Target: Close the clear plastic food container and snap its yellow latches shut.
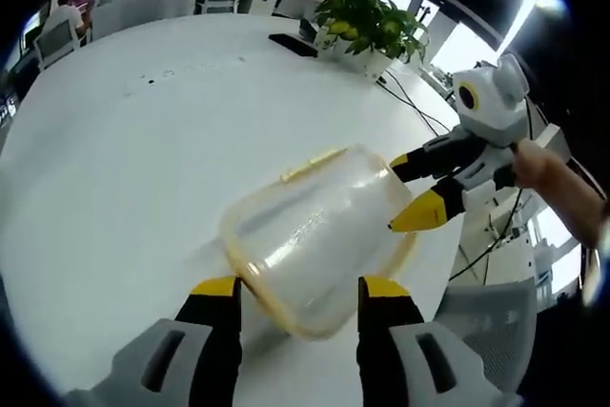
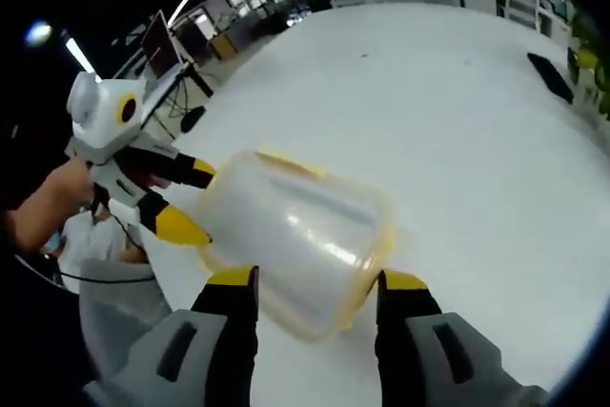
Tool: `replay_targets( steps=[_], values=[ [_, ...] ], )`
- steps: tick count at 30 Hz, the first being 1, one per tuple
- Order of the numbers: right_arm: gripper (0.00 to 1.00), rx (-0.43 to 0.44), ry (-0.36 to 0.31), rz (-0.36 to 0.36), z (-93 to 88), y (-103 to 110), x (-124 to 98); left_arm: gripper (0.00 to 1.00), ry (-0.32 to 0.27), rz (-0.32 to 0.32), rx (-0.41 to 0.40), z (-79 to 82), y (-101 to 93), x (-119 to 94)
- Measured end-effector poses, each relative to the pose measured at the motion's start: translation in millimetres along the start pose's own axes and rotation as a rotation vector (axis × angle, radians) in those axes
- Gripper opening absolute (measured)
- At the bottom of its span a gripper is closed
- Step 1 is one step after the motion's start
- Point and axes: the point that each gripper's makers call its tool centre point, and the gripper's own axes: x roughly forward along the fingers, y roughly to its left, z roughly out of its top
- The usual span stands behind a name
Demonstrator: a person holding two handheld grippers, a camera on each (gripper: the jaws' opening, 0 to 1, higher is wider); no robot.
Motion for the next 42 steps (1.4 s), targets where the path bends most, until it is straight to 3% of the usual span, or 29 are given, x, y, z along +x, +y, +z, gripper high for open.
replay_targets(
  steps=[23,42],
  values=[
    [0.46,-0.024,0.018,-0.002,-7.8,45,16,0.42,0.022,0.017,0.001,-35.6,17.2,-27],
    [0.46,-0.026,0.027,0.005,-20.7,72,21,0.42,0.035,0.02,-0.01,-61.5,17.5,-45]
  ],
)
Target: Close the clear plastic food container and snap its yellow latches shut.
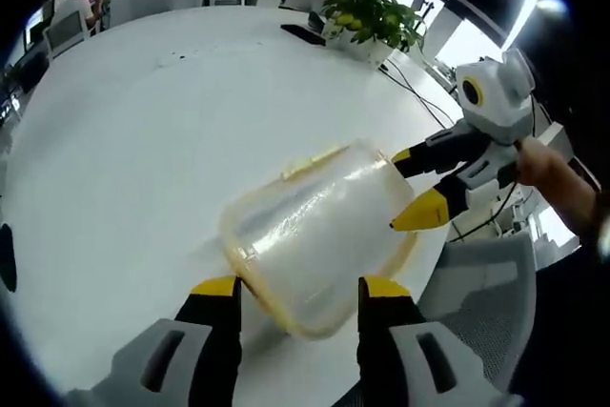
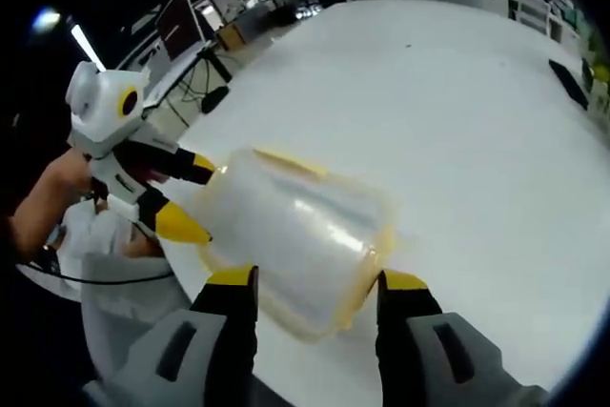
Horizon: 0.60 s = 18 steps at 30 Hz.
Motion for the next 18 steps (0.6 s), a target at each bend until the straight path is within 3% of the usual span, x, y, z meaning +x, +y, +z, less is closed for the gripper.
replay_targets(
  steps=[18],
  values=[
    [0.47,0.003,0.007,0.015,-16.1,22,2,0.43,-0.004,-0.009,-0.028,-25.8,-3.3,-14]
  ],
)
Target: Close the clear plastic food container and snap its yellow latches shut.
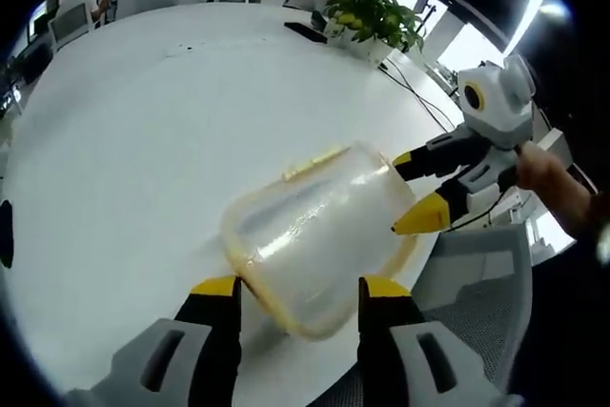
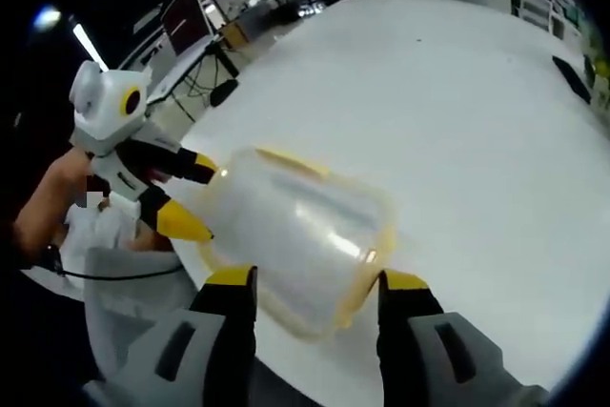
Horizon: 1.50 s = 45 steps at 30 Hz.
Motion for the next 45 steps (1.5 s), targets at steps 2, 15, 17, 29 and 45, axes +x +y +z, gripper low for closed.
replay_targets(
  steps=[2,15,17,29,45],
  values=[
    [0.47,0.0,-0.001,0.0,-0.1,1,0,0.43,-0.003,0.001,-0.001,-0.7,-0.3,0],
    [0.49,-0.067,-0.009,0.019,-0.2,3,-2,0.43,-0.024,-0.007,-0.003,-1.3,0.8,-3],
    [0.48,-0.099,-0.01,0.017,1.1,2,-3,0.43,-0.028,-0.009,0.009,-0.8,0.8,-3],
    [0.38,-0.299,-0.033,-0.002,18.0,-6,-19,0.41,-0.025,0.002,0.14,4.2,-0.5,-18],
    [0.27,-0.531,-0.061,0.099,35.3,12,-18,0.26,-0.052,-0.077,0.362,28.5,-32.8,-23]
  ],
)
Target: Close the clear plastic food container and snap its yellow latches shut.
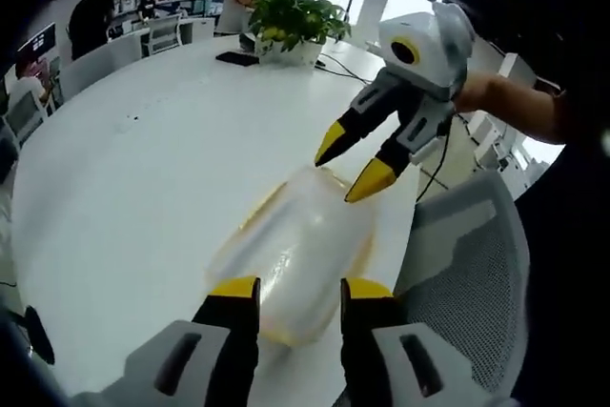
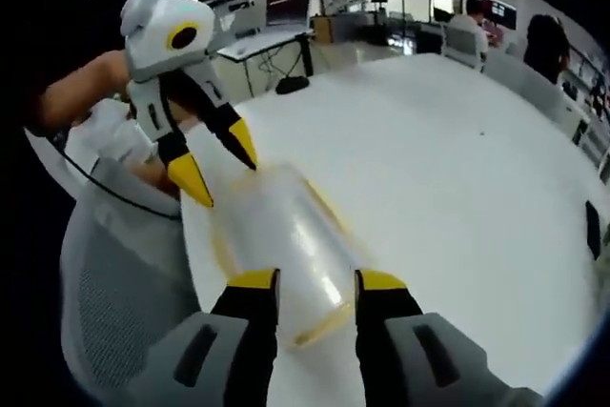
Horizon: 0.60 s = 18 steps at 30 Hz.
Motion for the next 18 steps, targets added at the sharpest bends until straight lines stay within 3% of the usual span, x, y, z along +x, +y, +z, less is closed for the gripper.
replay_targets(
  steps=[5,18],
  values=[
    [0.22,-0.059,-0.042,0.057,11.8,5,1,0.23,-0.002,-0.027,0.095,7.0,-7.0,7],
    [0.16,-0.254,-0.012,0.166,17.9,13,11,0.15,-0.018,-0.07,0.264,16.3,-19.6,15]
  ],
)
